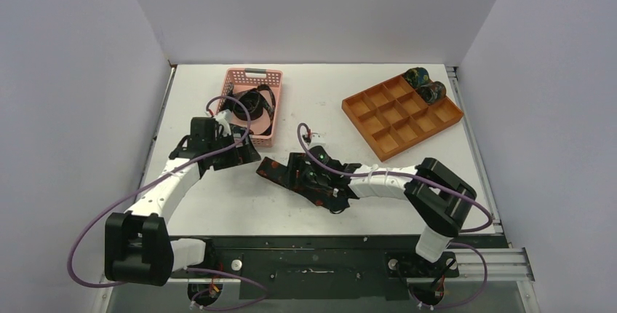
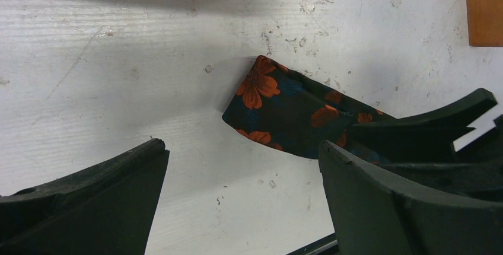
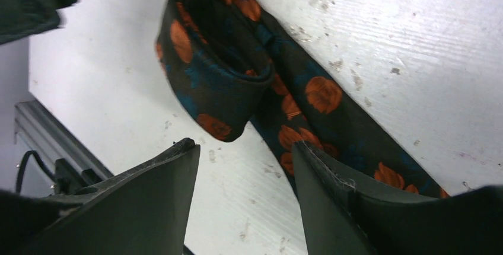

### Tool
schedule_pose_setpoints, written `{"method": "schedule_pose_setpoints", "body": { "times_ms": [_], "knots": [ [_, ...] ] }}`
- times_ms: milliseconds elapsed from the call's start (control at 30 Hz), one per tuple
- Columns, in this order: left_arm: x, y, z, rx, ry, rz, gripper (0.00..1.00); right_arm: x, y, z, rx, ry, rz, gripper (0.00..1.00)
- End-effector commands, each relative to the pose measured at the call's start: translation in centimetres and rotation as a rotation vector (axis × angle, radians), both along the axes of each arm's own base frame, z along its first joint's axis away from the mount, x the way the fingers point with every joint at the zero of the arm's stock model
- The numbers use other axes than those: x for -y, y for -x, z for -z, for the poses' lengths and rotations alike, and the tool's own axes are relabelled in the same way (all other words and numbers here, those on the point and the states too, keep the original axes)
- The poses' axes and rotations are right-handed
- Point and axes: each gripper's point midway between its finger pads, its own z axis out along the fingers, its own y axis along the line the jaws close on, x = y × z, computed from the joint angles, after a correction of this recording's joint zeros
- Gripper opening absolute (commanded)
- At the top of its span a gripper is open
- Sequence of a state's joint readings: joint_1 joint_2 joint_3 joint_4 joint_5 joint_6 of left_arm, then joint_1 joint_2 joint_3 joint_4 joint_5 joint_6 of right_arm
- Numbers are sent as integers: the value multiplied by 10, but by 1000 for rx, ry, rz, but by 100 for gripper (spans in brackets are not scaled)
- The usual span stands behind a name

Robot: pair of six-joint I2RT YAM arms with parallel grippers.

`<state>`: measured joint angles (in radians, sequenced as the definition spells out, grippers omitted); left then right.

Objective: Roll the ties
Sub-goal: Roll the tie at the center of the board.

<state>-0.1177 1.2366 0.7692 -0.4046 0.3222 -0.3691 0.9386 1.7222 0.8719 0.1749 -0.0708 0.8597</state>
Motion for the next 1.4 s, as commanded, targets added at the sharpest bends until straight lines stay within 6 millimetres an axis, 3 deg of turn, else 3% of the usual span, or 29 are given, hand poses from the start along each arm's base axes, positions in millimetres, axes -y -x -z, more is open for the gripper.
{"method": "schedule_pose_setpoints", "body": {
  "times_ms": [0, 100, 267, 500, 900, 1300, 1367],
  "knots": [
    [8, -18, -15, 82, 13, 33, 98, -17, -15, -62, 135, -109, -17, 60],
    [10, -20, -14, 78, 13, 37, 98, -20, -26, -62, 132, -103, -9, 59],
    [10, -20, -8, 60, 10, 35, 98, -24, -34, -36, 70, -77, -11, 54],
    [11, -20, -4, 56, 13, 51, 96, -3, -30, -4, 15, -32, 19, 48],
    [54, -18, -14, 150, 97, 213, 96, 27, -24, 24, -29, -1, 28, 45],
    [71, -10, 27, -57, 197, 251, 100, 39, -12, 49, -59, 18, 12, 44],
    [75, -10, 29, -68, 220, 252, 94, 40, -10, 52, -61, 20, 11, 44]
  ]
}}
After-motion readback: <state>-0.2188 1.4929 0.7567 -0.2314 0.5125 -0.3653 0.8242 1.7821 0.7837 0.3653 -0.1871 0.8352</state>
